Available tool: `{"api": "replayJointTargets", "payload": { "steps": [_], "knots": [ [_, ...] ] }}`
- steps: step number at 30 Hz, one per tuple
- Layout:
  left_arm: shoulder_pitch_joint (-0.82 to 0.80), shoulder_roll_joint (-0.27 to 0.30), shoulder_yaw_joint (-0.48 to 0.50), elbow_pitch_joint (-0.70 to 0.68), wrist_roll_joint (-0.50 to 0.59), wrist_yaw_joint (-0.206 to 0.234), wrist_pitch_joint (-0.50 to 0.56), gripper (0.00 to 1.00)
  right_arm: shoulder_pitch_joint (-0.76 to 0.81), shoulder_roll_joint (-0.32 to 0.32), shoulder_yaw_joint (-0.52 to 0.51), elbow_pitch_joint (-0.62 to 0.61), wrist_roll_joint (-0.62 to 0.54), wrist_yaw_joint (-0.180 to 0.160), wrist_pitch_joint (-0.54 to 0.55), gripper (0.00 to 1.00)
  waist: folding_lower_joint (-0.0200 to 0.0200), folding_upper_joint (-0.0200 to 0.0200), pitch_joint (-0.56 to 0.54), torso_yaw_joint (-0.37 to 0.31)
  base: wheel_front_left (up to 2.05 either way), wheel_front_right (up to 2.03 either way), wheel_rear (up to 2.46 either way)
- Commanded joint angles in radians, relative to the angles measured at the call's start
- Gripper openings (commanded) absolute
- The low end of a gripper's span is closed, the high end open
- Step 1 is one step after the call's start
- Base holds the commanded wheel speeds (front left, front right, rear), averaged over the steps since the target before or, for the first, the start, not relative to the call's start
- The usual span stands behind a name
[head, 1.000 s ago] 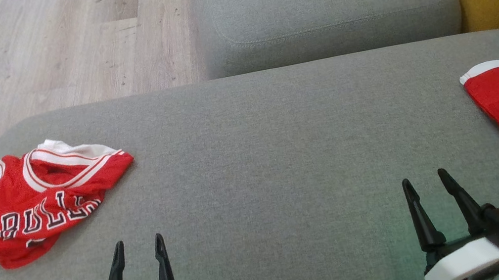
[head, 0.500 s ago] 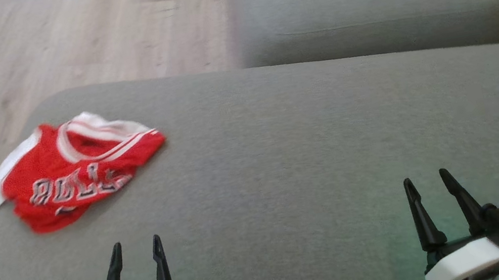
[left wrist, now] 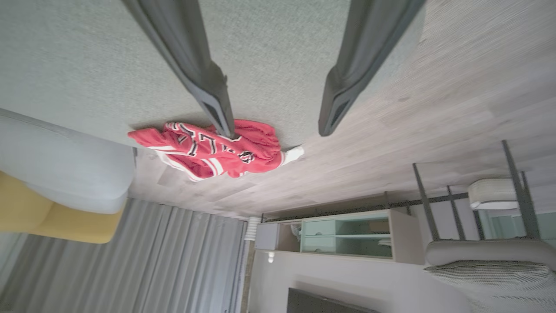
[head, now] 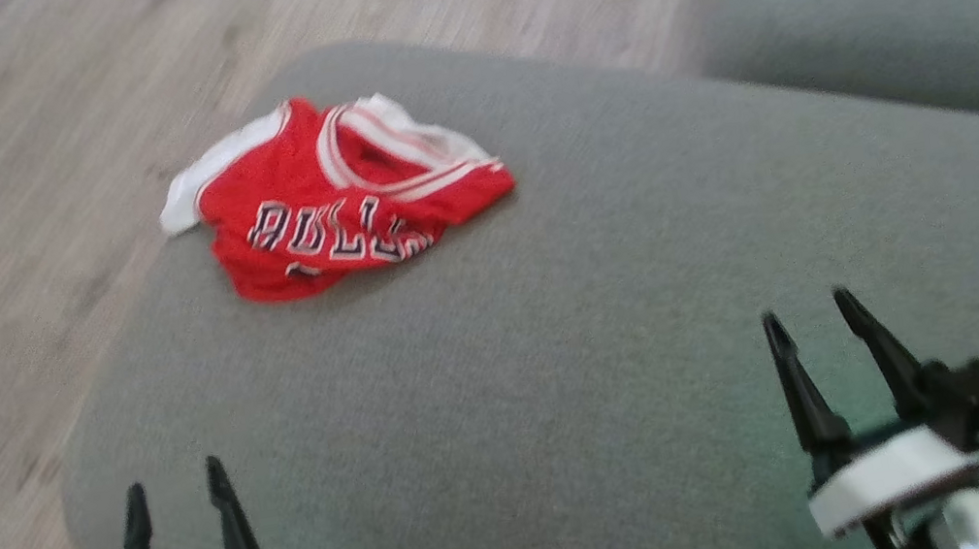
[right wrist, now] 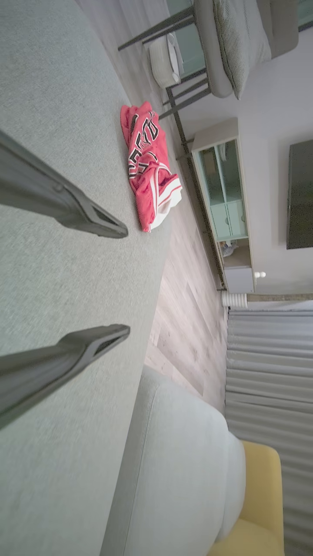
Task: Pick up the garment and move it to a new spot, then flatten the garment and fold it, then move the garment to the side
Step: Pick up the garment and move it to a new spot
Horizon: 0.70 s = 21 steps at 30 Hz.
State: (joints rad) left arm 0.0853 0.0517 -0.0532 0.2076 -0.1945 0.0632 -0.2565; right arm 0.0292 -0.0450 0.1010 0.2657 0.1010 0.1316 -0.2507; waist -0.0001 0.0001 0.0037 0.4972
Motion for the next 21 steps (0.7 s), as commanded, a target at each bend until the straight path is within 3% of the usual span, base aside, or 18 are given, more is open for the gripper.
{"api": "replayJointTargets", "payload": {
  "steps": [1, 5, 11, 16, 21],
  "knots": [
    [-0.035, -0.001, 0.042, -0.046, -0.011, 0.009, -0.005, 1.00, -0.071, -0.007, 0.030, -0.024, -0.012, -0.001, -0.011, 1.00, 0.0001, -0.0001, 0.062, 0.043, 0.00, 0.00, 0.00],
    [-0.061, -0.001, 0.053, -0.068, -0.019, 0.010, -0.005, 1.00, -0.092, -0.031, 0.036, -0.022, -0.028, -0.001, -0.011, 1.00, 0.0001, -0.0001, 0.111, 0.049, 0.00, 0.00, 0.00],
    [-0.304, 0.029, 0.060, -0.034, 0.063, -0.069, -0.005, 1.00, -0.106, -0.113, 0.016, -0.048, -0.066, -0.001, -0.011, 1.00, 0.0001, -0.0001, 0.237, 0.039, 0.00, 0.00, 0.00],
    [-0.632, 0.110, 0.050, 0.172, 0.078, -0.140, 0.001, 1.00, -0.158, -0.192, 0.024, -0.082, -0.100, -0.001, -0.011, 1.00, 0.0001, -0.0001, 0.367, -0.026, 0.00, 0.00, 0.00],
    [-0.952, 0.190, 0.032, 0.458, 0.043, -0.178, 0.173, 1.00, -0.209, -0.259, 0.030, -0.124, -0.122, -0.001, -0.011, 1.00, 0.0001, -0.0001, 0.473, -0.099, 0.00, 0.00, 0.00]
  ]
}}
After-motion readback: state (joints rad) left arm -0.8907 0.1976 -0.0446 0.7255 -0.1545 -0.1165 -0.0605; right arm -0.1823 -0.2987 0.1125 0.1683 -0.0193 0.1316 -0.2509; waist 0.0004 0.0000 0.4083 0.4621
